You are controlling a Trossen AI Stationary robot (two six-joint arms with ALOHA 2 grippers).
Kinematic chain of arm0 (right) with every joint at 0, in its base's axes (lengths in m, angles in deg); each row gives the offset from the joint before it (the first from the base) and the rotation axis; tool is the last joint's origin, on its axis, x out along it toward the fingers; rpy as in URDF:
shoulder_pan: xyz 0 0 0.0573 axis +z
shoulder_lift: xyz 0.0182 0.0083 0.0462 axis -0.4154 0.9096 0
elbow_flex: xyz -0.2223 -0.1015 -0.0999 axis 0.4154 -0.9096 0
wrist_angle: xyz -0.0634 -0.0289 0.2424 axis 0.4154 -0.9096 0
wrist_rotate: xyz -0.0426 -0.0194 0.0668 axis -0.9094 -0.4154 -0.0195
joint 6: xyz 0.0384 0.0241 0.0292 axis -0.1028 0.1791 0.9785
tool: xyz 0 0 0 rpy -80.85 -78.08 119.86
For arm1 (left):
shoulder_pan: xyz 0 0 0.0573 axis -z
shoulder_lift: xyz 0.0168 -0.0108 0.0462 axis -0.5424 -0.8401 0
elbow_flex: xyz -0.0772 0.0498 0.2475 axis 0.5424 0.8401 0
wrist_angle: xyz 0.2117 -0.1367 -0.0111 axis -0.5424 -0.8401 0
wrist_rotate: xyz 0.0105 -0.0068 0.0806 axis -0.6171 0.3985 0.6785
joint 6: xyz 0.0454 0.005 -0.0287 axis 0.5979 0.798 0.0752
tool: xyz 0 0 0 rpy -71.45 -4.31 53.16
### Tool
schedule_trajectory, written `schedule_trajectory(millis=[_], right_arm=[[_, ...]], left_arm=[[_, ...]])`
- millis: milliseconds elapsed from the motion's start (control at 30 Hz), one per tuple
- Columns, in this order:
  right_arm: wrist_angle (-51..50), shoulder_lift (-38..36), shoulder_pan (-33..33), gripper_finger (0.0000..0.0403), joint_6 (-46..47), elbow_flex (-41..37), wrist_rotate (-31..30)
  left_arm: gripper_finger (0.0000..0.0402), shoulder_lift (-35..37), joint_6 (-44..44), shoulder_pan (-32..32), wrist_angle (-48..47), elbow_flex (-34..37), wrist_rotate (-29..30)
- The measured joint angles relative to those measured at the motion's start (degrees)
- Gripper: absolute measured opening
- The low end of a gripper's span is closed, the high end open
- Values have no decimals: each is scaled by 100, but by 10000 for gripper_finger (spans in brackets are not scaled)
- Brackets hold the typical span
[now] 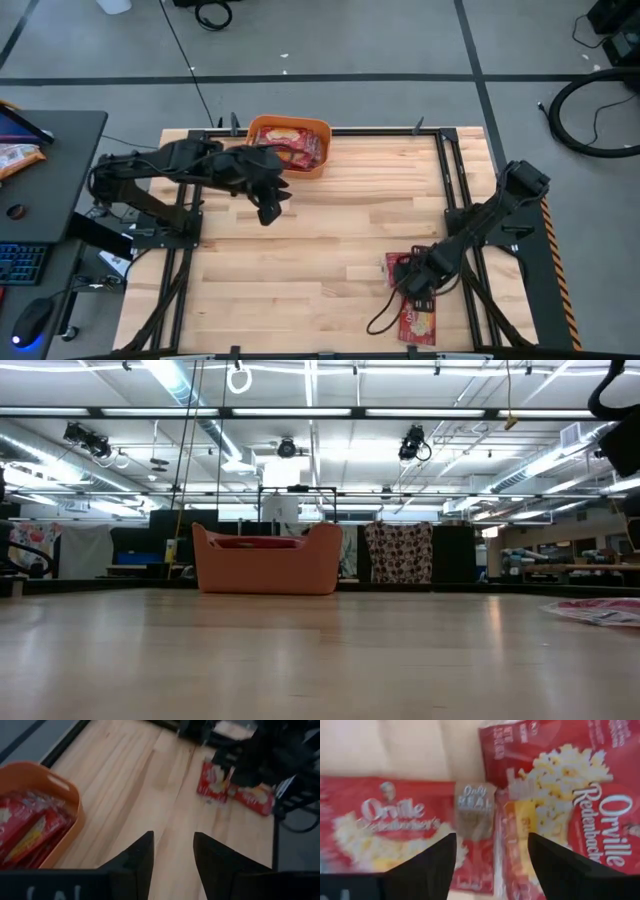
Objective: Sort popcorn bags into baskets
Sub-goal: Put the red popcorn bag into the orange container
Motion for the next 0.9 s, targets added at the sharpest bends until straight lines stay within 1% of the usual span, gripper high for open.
schedule_trajectory(millis=[133,300,367,433,533,600,667,767,833,900], right_arm=[[-22,367,158,262,31,127,-345],[46,685,187,262,150,158,-421],[28,742,156,261,185,200,-539],[41,759,94,260,134,278,-811],[201,776,-117,259,-174,432,-1472],[474,777,-321,257,-532,498,-1809],[1046,780,-604,254,-952,504,-1998],[1821,820,-1198,247,-1433,516,-2319],[1895,819,-1656,242,-1500,607,-2401],[1682,805,-2086,237,-1505,862,-2256]], left_arm=[[142,91,86,37,-164,10,-17],[142,172,86,67,-168,1,-20],[142,190,84,86,-119,-1,-30],[142,233,84,128,-144,1,-44],[142,246,83,203,-132,-3,-64],[142,235,84,262,-135,-1,-69],[142,238,83,302,-132,-1,-68],[142,237,82,327,-133,-1,-64],[142,237,82,327,-133,-1,-65],[142,237,82,327,-135,-1,-63]])
